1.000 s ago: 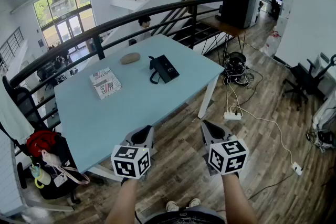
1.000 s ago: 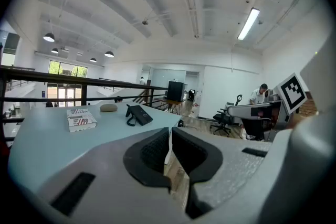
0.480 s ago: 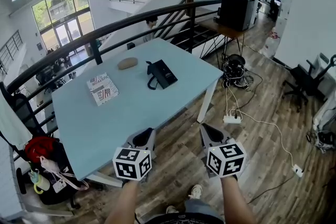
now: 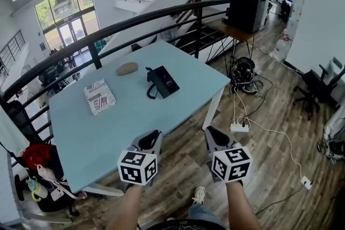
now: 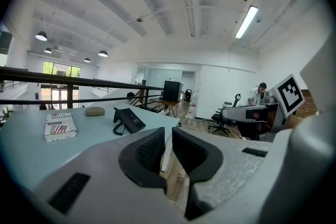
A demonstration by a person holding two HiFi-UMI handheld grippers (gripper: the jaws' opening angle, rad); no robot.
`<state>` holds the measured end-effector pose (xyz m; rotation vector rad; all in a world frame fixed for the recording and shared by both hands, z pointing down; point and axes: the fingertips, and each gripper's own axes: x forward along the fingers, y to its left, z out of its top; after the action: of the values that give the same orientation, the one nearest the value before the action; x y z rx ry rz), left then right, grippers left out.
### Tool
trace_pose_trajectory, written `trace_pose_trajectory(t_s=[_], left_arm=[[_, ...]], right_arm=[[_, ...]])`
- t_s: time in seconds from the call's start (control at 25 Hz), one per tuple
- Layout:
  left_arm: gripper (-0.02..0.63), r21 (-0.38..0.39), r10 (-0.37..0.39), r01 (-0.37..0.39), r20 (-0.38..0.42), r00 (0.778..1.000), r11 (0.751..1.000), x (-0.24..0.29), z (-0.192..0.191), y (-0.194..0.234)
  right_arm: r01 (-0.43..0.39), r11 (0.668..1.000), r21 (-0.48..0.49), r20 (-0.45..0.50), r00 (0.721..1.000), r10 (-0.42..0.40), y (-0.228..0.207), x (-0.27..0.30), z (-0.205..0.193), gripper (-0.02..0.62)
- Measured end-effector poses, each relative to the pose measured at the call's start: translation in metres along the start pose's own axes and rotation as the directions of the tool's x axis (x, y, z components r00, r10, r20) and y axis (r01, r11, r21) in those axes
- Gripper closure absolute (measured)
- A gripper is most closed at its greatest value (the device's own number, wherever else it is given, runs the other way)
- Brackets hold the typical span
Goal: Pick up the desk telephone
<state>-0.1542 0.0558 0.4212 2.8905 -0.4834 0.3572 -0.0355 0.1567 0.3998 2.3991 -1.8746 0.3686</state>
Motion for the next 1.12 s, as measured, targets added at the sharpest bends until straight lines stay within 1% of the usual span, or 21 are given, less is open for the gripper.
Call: trace_pose_trajectory(t_s=[0.32,0.68,0.84,0.96,1.12], left_arm=[[0.561,-0.01,0.035,-0.035,0.0,0.999,0.999,0.079,0.024,0.0],[0.529,-0.032,0.085,-0.084,0.004,0.996,0.996,0.159,0.047,-0.005],[0.511,-0.043,0.118,-0.117,0.006,0.993,0.992,0.182,0.051,-0.004],[0.502,-0.059,0.144,-0.143,0.006,0.99,0.988,0.192,0.052,-0.001],[0.489,-0.08,0.171,-0.171,-0.001,0.985,0.982,0.201,0.052,0.009]], right_arm=[[-0.04,0.999,0.0,-0.003,0.999,0.04,-0.069,0.052,0.02,0.591],[-0.107,0.994,-0.01,-0.004,0.994,0.107,-0.14,0.1,0.042,0.565],[-0.136,0.991,-0.009,-0.002,0.991,0.136,-0.165,0.115,0.047,0.553],[-0.165,0.986,-0.006,-0.005,0.986,0.165,-0.176,0.124,0.048,0.531],[-0.192,0.981,-0.003,-0.011,0.981,0.192,-0.186,0.138,0.049,0.52]])
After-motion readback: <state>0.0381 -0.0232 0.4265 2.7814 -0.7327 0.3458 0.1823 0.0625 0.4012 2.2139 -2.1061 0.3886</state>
